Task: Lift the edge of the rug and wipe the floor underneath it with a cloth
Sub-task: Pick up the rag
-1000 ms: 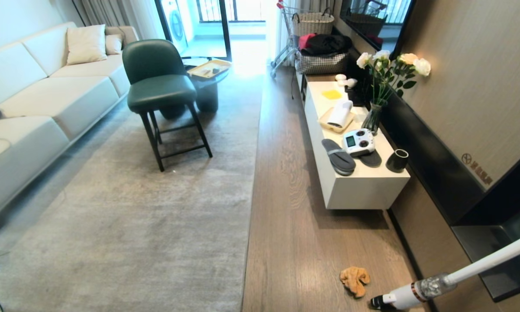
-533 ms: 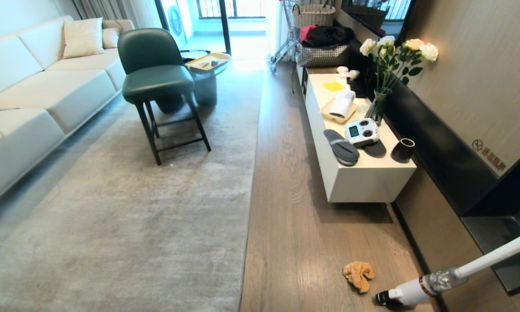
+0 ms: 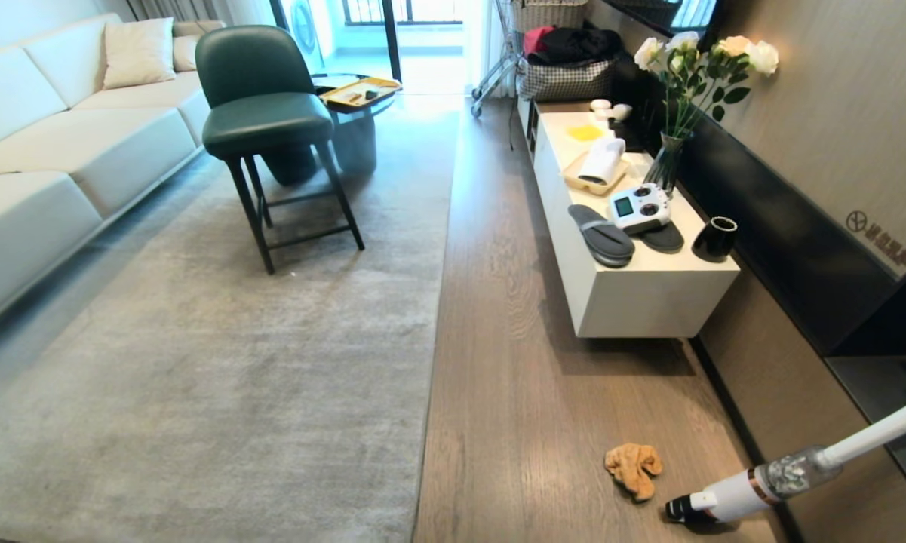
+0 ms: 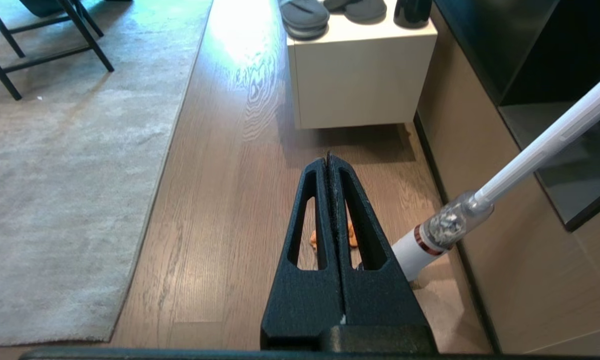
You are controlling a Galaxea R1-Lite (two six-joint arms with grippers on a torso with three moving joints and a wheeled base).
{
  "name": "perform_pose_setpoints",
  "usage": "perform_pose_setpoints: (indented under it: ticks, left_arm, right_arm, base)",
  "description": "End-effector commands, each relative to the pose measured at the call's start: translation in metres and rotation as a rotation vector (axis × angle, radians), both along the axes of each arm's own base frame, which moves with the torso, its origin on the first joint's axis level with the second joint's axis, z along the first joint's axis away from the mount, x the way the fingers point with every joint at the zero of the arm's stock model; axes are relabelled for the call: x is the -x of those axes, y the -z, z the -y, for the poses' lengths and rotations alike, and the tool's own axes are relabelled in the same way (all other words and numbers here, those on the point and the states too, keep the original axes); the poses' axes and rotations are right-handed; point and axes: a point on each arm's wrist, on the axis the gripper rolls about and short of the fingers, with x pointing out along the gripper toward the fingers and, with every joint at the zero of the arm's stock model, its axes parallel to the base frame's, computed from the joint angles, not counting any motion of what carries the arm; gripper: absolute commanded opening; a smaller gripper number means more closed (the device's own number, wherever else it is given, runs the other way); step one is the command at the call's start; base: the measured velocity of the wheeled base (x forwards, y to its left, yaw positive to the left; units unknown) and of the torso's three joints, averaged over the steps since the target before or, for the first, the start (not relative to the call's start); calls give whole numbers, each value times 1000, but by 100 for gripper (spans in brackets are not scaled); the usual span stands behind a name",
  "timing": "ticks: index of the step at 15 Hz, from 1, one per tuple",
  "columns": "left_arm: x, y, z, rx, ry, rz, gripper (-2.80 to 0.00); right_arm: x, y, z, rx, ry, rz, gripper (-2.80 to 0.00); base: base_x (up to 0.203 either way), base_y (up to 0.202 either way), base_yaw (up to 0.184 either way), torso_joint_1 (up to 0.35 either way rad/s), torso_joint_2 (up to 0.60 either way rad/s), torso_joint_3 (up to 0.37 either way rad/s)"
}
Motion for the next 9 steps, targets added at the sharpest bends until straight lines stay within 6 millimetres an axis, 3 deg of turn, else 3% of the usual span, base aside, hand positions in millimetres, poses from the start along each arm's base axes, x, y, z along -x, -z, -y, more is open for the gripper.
perform_pose_setpoints:
  ticks: [1, 9]
  left_arm:
    - [0, 0, 0, 0, 0, -1, -280]
    - [0, 0, 0, 0, 0, 0, -280]
  right_arm:
    - [0, 0, 0, 0, 0, -1, -280]
    - [0, 0, 0, -1, 2, -1, -280]
  base:
    - [0, 0, 0, -88, 470, 375]
    - [0, 0, 0, -28, 440, 412]
